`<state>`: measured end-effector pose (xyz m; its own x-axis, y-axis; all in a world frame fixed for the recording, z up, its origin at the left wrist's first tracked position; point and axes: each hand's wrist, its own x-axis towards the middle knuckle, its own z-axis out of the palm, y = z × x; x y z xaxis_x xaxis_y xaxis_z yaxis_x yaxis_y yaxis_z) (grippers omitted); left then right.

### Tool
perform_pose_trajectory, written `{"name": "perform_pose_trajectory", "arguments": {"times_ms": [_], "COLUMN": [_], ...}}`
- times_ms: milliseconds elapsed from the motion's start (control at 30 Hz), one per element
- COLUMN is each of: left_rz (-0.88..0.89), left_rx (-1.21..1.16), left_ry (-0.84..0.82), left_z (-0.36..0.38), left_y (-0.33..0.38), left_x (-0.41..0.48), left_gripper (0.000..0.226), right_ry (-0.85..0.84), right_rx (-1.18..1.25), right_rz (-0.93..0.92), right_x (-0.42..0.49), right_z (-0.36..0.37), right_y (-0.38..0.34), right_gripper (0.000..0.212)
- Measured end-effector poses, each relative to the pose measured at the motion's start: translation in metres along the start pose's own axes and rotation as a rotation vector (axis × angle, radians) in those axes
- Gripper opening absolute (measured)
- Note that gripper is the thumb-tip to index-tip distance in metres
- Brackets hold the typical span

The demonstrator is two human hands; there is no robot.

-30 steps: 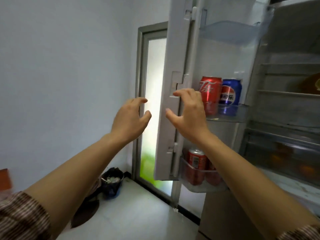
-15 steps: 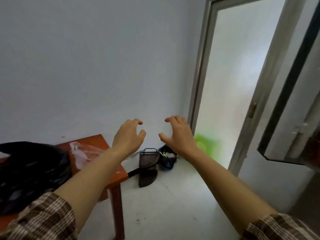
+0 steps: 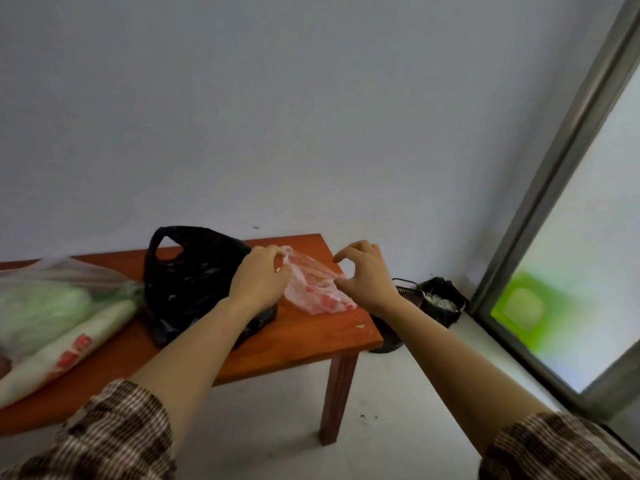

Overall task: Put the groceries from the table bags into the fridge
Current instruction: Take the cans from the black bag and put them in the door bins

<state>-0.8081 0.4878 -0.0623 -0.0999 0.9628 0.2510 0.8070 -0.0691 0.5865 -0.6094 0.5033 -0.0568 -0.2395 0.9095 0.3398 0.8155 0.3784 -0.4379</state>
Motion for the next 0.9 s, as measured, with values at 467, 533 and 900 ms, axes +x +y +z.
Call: {"name": "perform_pose_trajectory", "arguments": {"times_ms": [467,533,900], "left_rz": [-0.423,-0.454,-0.397], "left_rx": [0.085,0.081,-0.003], "left_ry": [-0.254,-0.3,-0.498], "left_z": [0.044,0.051,0.081], "left_y": [-0.245,-0.267,-0.329], "left_x": [0.085,0.084,0.109], "left_gripper": [0.038,0.04,0.022], "right_ry": [-0.555,-0.636,-0.957], "right_rx": [-0.112,-0.296,-0.535], "right_rz": [-0.011,-0.153,-0.155], "right_x": [0.142,0.148,0.158], "right_z": [0.224,0.246,0.312], "right_y": [-0.019,-0.021,-0.024], "right_gripper": [0.058,0.065,0.029]}}
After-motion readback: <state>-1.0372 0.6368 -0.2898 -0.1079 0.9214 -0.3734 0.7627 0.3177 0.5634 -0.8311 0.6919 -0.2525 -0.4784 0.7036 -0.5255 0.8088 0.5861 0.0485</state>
